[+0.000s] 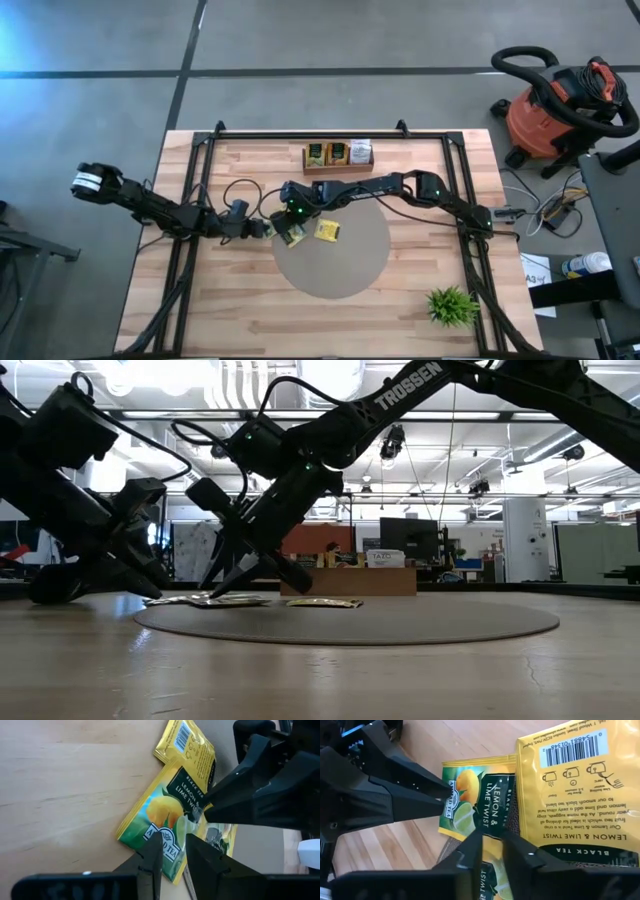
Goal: Pick & Place Tea
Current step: Put the yellow tea bag into the left compartment of the wooden organizer
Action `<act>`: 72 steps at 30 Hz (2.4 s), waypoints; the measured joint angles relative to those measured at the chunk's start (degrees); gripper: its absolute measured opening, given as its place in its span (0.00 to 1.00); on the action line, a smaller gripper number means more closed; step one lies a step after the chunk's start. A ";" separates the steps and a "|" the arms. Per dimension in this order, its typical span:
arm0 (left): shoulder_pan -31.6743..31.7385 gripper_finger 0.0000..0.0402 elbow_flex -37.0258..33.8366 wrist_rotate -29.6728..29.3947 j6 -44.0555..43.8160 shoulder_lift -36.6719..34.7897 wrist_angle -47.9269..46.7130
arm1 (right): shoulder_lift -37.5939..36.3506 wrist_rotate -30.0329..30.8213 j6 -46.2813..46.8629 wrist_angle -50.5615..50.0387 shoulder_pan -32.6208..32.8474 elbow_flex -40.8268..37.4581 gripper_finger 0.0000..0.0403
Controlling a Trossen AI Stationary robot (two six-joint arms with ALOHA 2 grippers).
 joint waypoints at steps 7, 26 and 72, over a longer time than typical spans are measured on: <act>0.00 0.20 0.00 0.43 -0.04 0.17 0.04 | 0.00 -0.02 -2.76 0.01 0.00 0.00 0.03; -0.13 0.20 0.11 1.15 7.36 -18.34 0.85 | -13.07 7.26 -24.16 -17.72 -1.61 0.02 0.02; -0.24 0.20 4.75 3.27 9.80 -9.33 -13.46 | -4.52 -8.92 -11.00 -8.98 -2.62 0.02 0.37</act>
